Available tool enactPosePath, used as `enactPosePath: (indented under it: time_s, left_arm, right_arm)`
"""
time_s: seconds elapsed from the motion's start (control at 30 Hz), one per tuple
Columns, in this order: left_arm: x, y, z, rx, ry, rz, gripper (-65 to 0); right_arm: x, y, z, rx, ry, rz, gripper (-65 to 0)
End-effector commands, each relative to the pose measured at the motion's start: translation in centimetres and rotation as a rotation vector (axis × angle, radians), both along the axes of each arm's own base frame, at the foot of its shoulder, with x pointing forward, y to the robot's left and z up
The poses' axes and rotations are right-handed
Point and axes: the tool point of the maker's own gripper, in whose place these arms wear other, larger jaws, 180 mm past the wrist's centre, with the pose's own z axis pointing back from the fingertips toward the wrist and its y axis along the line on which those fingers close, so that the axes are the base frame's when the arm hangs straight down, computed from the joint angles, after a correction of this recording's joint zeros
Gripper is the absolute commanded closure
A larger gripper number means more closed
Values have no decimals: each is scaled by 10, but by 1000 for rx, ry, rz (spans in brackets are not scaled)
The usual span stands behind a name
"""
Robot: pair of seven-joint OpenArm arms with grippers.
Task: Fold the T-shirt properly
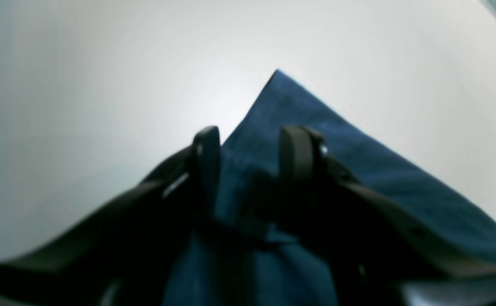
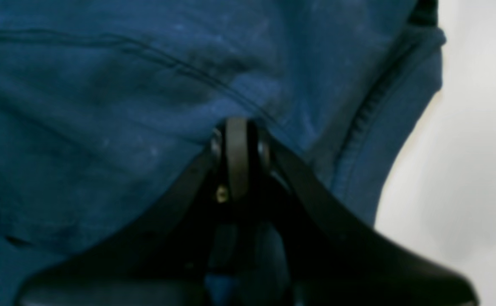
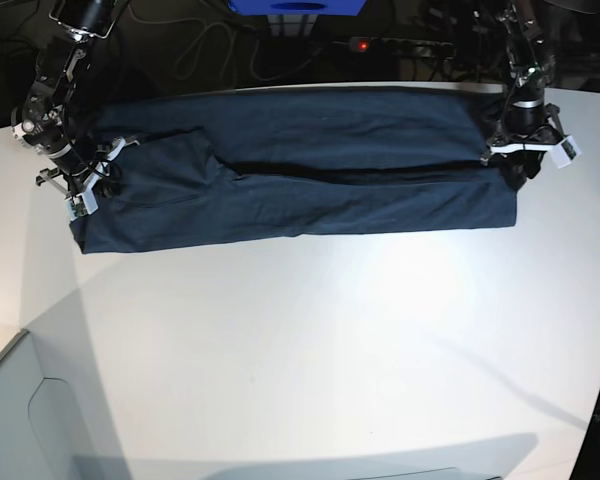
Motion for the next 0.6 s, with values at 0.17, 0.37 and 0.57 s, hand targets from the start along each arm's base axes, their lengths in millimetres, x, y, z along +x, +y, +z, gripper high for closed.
enactPosePath:
  time_s: [0.17, 0.37, 0.57]
  left_arm:
    - [-1, 8, 7, 28, -14, -3, -226]
    - [0, 8, 7, 28, -14, -4, -226]
    - [-8, 10, -8, 12, 24, 10, -226]
  right_arm:
    - [5, -6, 0, -21, 9, 6, -5]
    - [5, -6, 0, -21, 9, 6, -5]
    - [5, -6, 0, -21, 9, 6, -5]
